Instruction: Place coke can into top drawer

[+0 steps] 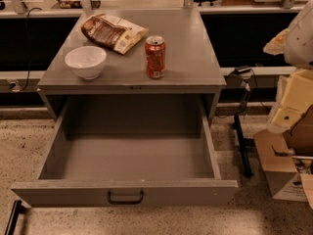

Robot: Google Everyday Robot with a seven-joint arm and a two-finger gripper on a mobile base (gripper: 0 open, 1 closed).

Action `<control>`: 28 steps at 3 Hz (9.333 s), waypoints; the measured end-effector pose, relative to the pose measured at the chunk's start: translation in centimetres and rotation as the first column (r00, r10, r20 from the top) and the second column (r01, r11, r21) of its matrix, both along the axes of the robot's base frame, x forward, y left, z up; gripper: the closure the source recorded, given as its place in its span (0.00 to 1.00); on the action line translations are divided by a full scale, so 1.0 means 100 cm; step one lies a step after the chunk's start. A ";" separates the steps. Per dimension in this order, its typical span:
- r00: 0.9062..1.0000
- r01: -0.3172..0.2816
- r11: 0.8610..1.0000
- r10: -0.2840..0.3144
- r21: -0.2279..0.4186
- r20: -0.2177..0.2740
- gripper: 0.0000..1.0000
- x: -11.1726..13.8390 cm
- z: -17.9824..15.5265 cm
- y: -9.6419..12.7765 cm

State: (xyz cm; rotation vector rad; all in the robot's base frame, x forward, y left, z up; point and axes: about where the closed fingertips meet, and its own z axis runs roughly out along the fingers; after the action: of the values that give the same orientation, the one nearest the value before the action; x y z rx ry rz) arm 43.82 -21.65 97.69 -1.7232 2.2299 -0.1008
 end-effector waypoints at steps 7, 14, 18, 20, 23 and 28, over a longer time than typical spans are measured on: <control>0.927 -0.289 0.891 0.168 0.351 0.335 0.00 0.149 0.045 0.183; 0.897 -0.152 0.543 -0.276 0.826 0.346 0.00 0.307 -0.045 0.199; 0.919 -0.116 0.535 -0.261 0.837 0.295 0.41 0.312 -0.066 0.214; 0.922 -0.119 0.533 -0.254 0.837 0.293 0.87 0.312 -0.067 0.220; 0.927 -0.194 0.523 -0.180 0.830 0.330 1.00 0.305 -0.055 0.240; 0.970 -0.228 0.470 0.031 0.853 0.242 1.00 0.211 -0.080 0.208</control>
Offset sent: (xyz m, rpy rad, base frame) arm 0.0199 0.0463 0.0119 0.0700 -0.0495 0.1298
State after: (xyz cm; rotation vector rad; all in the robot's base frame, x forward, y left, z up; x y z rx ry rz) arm 64.88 -0.89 89.74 -1.1697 1.4898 0.7693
